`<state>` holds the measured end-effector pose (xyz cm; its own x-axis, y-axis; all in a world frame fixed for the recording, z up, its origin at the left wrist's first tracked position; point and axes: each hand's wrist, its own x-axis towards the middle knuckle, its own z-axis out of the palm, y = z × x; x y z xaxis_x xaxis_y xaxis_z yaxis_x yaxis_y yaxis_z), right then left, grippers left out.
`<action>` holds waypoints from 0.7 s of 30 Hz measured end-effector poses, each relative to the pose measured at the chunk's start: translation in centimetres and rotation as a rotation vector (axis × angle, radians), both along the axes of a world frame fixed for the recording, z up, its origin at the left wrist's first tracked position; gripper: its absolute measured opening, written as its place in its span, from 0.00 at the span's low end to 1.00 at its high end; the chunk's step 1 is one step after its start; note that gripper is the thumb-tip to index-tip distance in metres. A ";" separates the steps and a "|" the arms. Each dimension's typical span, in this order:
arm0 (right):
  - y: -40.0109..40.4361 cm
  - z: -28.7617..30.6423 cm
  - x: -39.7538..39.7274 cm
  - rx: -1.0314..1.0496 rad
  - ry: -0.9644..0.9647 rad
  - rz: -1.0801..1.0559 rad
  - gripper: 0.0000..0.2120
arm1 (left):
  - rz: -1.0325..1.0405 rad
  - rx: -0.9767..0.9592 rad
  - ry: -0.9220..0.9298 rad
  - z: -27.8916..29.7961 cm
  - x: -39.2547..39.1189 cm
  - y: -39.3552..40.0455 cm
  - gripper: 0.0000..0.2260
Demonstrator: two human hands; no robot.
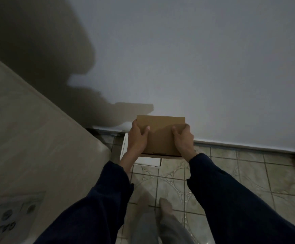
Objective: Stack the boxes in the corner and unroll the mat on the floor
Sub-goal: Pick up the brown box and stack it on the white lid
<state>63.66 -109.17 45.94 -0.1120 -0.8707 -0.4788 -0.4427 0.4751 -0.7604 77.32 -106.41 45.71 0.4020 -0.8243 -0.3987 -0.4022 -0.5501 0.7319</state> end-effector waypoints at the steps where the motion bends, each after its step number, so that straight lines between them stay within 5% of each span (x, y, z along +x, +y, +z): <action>1: -0.5 -1.4 0.5 0.005 0.006 0.000 0.22 | -0.004 0.003 -0.002 -1.4 0.5 -0.4 0.24; 21: -6.8 -40.9 5.8 0.082 0.086 -0.024 0.23 | -0.033 0.111 0.056 -40.8 6.0 -7.1 0.28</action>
